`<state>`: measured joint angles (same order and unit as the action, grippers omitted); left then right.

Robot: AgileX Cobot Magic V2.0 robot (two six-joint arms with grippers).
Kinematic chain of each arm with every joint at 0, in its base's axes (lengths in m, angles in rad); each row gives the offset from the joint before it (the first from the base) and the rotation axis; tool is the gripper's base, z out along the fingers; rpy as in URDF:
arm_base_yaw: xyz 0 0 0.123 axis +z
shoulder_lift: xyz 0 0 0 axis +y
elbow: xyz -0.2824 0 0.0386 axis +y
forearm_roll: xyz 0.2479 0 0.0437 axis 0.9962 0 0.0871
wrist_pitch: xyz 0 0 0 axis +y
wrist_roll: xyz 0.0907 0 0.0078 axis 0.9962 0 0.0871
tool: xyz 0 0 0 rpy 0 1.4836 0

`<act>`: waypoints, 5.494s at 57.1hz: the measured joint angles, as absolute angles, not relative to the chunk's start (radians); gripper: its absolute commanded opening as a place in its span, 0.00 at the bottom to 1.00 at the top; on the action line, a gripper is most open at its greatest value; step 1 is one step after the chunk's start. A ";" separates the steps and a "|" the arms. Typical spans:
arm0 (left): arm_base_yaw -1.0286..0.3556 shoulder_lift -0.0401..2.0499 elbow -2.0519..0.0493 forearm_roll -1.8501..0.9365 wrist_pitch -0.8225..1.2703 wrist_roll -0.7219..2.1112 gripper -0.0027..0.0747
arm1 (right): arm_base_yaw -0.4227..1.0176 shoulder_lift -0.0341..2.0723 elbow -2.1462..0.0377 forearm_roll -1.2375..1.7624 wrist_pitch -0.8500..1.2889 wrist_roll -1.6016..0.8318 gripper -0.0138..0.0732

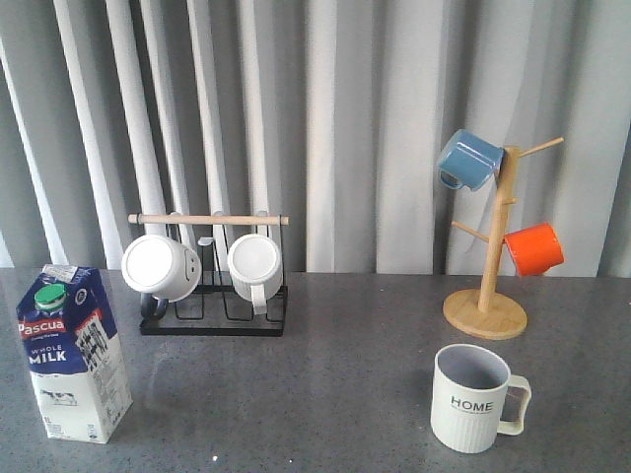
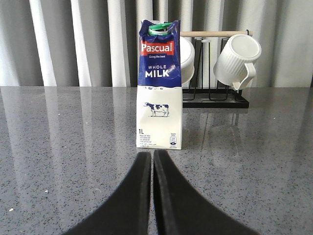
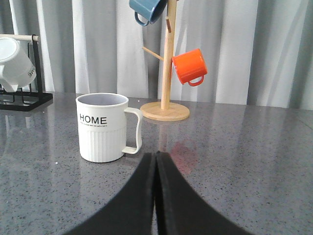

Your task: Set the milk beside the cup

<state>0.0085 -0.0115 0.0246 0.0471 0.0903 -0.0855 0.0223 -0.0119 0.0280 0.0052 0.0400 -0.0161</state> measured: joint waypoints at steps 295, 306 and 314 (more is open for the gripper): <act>0.009 1.075 -0.799 0.013 -0.044 -0.122 0.72 | 0.022 1.803 -0.553 0.043 -0.968 0.006 0.76; 0.009 1.075 -0.799 0.014 -0.044 -0.122 0.72 | 0.022 1.835 -0.600 0.043 -0.952 0.006 0.70; 0.009 1.075 -0.799 0.014 -0.044 -0.122 0.72 | 0.022 1.864 -0.644 0.022 -0.921 0.018 0.42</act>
